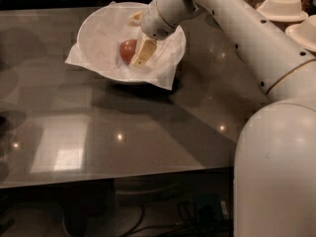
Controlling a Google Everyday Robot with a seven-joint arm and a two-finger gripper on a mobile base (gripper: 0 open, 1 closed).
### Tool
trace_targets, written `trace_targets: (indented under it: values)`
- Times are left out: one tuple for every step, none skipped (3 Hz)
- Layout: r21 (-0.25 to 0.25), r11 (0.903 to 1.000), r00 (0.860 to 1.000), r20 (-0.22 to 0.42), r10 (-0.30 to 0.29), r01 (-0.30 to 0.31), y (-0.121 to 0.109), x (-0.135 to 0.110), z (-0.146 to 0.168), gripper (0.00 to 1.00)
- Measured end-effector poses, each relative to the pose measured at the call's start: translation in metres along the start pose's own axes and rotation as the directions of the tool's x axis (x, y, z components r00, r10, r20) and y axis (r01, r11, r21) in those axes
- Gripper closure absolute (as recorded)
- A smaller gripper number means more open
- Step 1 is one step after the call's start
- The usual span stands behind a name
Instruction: Pick apple from white bowl
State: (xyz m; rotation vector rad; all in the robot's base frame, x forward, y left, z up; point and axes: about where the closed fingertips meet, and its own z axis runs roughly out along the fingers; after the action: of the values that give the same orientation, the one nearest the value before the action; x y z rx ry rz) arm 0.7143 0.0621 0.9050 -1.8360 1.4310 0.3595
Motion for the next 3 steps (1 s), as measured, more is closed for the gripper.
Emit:
trace_targets:
  values:
    - [-0.003, 0.9990, 0.999, -0.009, -0.045, 0.045, 0.0003, 0.0042, 0.0054, 0.27]
    - [-0.011, 0.9974, 0.997, -0.013, -0.071, 0.071, 0.0019, 0.0078, 0.0094, 0.26]
    - [-0.015, 0.9962, 0.996, -0.018, -0.086, 0.086, 0.0030, 0.0109, 0.0118, 0.27]
